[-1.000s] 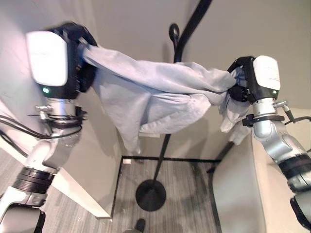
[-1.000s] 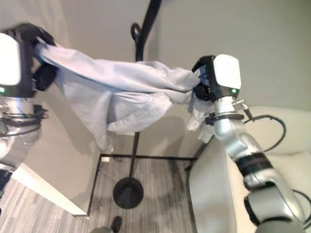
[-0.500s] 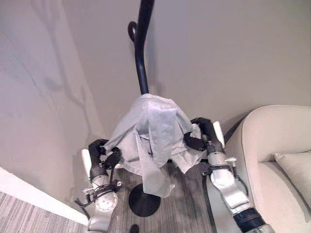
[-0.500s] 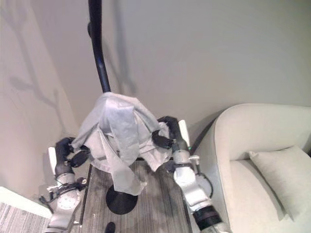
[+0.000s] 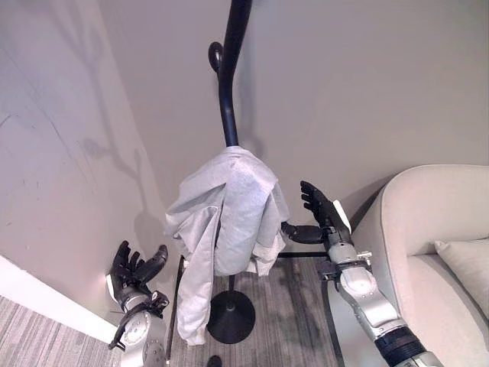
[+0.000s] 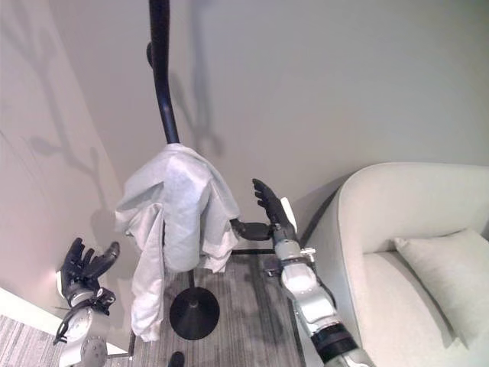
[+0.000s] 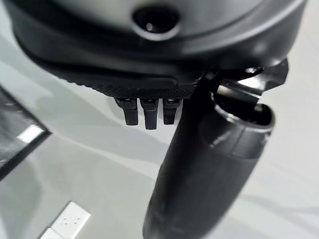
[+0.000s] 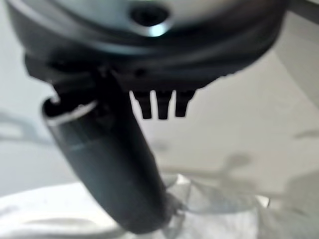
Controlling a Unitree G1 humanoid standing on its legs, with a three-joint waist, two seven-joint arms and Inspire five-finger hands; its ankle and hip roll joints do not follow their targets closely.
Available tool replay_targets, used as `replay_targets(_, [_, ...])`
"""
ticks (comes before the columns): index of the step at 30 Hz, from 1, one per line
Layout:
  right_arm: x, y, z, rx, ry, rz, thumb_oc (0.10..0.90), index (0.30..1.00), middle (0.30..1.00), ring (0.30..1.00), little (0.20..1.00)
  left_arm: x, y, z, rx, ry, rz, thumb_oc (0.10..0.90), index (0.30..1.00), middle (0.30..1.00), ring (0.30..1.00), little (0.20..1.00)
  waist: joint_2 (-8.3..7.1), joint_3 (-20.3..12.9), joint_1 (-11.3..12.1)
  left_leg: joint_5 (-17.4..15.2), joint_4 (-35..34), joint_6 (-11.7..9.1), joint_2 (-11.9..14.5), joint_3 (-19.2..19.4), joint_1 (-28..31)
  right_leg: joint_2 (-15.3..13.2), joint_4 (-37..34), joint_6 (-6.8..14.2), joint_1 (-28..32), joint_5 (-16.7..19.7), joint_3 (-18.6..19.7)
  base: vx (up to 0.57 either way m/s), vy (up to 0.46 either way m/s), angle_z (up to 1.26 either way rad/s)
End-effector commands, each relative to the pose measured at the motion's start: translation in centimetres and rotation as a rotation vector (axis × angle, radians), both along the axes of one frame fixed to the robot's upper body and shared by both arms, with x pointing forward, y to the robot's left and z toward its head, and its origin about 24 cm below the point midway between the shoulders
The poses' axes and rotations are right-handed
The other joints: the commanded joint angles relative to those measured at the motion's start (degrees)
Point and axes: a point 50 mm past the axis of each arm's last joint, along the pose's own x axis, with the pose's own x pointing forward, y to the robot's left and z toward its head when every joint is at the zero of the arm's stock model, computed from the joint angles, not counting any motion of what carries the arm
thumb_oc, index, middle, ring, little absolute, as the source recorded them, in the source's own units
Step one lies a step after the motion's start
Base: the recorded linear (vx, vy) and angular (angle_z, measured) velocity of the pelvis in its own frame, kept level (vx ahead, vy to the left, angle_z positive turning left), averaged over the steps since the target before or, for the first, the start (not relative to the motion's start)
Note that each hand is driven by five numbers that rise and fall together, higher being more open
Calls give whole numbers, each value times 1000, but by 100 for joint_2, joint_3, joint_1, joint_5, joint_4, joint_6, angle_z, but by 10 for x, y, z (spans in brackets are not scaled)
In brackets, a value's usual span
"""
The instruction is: Hang the clothes on the sofa on the clothes rack.
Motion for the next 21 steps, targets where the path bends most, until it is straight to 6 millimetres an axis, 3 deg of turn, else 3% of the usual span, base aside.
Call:
replay_targets(1, [-7,-26,37,236,-245,-16,800,900,900,900,900,7,20,34,44,-291,-63,800,900,900,900,900,-77,-548,113,-886,110,143,-182,66,219,69,117,53,-678,-52,-263,4,-2,9])
replay_targets(4, [-17,-42,33,307,-243,-43,800,900,900,900,900,2,28,37,25,-339,-52,800,900,900,900,900,-114,-551,136,-903,112,134,-184,56,220,65,116,56,-673,-68,-283,1,-1,2])
replay_targets(8, [-29,-55,16,482,-190,-39,800,900,900,900,900,-8,36,21,-94,-367,-32,800,900,900,900,900,-142,-538,134,-903,107,123,-182,40,210,80,113,54,-681,-82,-287,-5,-1,2])
replay_targets(10, [-35,-57,-2,670,-169,-62,800,900,900,900,900,-17,39,5,-184,-358,-5,800,900,900,900,900,-144,-533,141,-906,104,117,-178,36,208,85,111,54,-680,-93,-301,0,0,0])
replay_targets(12, [-44,-56,-27,941,-173,-150,800,900,900,900,900,-38,41,-24,-300,-285,64,800,900,900,900,900,-135,-551,160,-924,100,117,-182,25,223,86,111,57,-667,-116,-314,23,10,1])
replay_targets(13, [-55,-53,-51,1137,-180,-262,800,900,900,900,900,-66,37,-54,-388,-153,128,800,900,900,900,900,-93,-566,169,-939,106,119,-187,19,231,89,114,53,-654,-130,-328,45,24,1])
replay_targets(15, [-68,-50,-78,1275,-149,-397,800,900,900,900,900,-102,31,-84,-434,56,144,800,900,900,900,900,-47,-578,152,-956,111,124,-189,12,246,85,117,51,-643,-139,-331,29,27,3])
replay_targets(16, [-68,-50,-78,1278,-151,-397,800,900,900,900,900,-102,32,-85,-433,56,142,800,900,900,900,900,-53,-578,156,-960,109,124,-188,11,249,86,116,51,-640,-142,-331,12,38,8])
replay_targets(17, [-83,-45,-109,1324,-31,-515,800,900,900,900,900,-138,20,-107,-478,267,130,800,900,900,900,900,-8,-569,124,-965,116,128,-197,8,265,89,132,45,-646,-142,-324,2,24,20])
replay_targets(18, [-82,-46,-109,1324,-31,-514,800,900,900,900,900,-138,21,-107,-478,266,128,800,900,900,900,900,-7,-567,123,-968,115,128,-196,7,267,90,132,45,-645,-145,-325,-22,54,20])
replay_targets(19, [-113,-33,-157,1283,275,-646,800,900,900,900,900,-179,2,-125,-497,549,16,800,900,900,900,900,43,-526,68,-961,134,137,-201,-5,267,101,161,17,-655,-147,-299,-36,51,16])
replay_targets(20, [-147,-21,-190,1209,569,-736,800,900,900,900,900,-195,-12,-131,-496,704,-113,800,900,900,900,900,62,-486,51,-939,154,141,-213,-22,241,118,183,-15,-680,-159,-281,-32,59,5])
replay_targets(21, [-171,-17,-204,1164,727,-796,800,900,900,900,900,-196,-16,-133,-473,766,-183,800,900,900,900,900,73,-478,42,-929,157,137,-220,-42,230,123,181,-27,-681,-164,-294,-17,44,6])
